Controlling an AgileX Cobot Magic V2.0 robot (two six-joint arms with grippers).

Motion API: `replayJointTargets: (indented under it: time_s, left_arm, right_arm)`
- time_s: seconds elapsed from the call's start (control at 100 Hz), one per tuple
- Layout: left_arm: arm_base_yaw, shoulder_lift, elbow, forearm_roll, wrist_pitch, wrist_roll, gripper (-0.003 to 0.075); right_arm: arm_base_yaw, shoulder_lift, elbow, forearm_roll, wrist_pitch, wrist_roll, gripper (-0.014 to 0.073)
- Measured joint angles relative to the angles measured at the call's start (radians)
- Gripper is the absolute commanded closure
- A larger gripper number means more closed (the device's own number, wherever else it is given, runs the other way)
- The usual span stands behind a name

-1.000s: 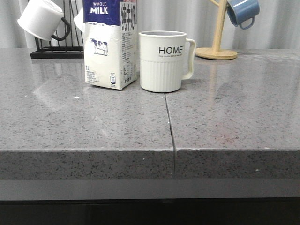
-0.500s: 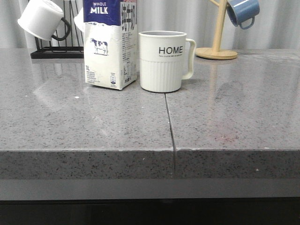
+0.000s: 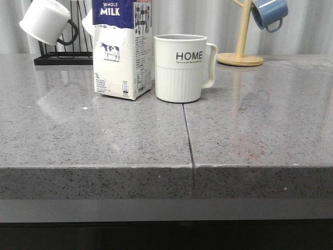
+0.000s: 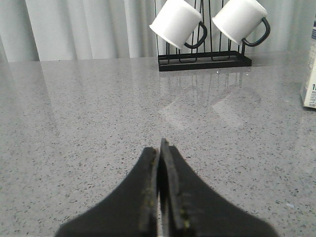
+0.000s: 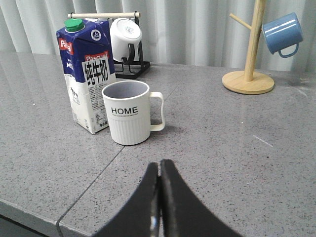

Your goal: Place milk next to cup

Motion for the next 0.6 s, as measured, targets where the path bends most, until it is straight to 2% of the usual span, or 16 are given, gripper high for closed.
replayJointTargets:
  time_s: [0.15,0.39,0.51,0.6]
  left_arm:
    - [0.0,0.0,0.0,0.0,0.0,0.0,0.0741]
    - [0.0,0.0,0.0,0.0,0.0,0.0,0.0741]
    - [0.0,0.0,0.0,0.0,0.0,0.0,0.0741]
    - [0.0,0.0,0.0,0.0,0.0,0.0,0.0741]
  right_arm:
    - [-0.052,0.0,0.048,0.0,-0.064,0.0,0.061]
    - [-0.331,-0.012,0.234,-0.021,-0.296,0.0,0.061]
    - [-0.428,-0.061,0.34,-0.04,-0.325,0.0,0.061]
    - [-0.45,-0.136,0.409,-0.045,-0.324,0.0,0.061]
